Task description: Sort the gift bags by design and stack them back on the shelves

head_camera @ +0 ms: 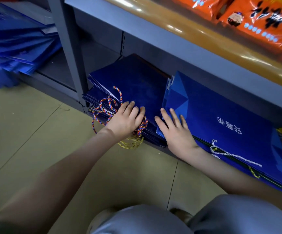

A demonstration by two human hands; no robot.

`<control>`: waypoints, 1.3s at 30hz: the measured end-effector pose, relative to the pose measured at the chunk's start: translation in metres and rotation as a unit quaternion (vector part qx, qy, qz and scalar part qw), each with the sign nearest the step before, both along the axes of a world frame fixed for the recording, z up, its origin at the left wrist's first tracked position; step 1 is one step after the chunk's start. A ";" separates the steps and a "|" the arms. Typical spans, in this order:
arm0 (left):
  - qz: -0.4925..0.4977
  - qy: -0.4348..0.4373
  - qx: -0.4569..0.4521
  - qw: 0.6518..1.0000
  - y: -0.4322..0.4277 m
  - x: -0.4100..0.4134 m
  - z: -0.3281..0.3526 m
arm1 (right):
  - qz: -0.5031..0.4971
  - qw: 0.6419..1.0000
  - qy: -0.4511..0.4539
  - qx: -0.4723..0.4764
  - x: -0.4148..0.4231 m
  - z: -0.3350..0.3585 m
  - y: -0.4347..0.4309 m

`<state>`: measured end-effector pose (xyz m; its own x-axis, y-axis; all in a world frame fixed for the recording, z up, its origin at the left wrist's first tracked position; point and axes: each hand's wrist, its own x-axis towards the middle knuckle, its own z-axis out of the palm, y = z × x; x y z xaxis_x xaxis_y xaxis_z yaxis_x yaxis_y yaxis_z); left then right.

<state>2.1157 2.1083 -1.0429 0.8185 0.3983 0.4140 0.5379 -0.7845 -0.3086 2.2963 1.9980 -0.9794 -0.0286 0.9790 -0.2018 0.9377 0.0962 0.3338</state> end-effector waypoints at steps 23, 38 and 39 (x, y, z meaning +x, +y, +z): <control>0.127 0.144 -0.058 0.980 -0.021 0.001 0.014 | 0.007 0.978 0.140 0.157 0.031 0.024 -0.009; 0.140 0.183 -0.311 0.922 -0.039 0.030 0.099 | 0.024 0.958 0.273 -0.089 0.063 0.016 -0.046; 0.117 0.143 -0.306 0.934 -0.043 0.036 0.101 | -0.010 0.948 0.312 -0.052 0.072 0.020 -0.052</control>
<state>2.1520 2.0649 -0.9416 0.7214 0.6710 -0.1713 0.6812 -0.7321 0.0015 2.3682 1.9461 -0.9595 -0.1556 0.9563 -0.2476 0.9514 0.0777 -0.2980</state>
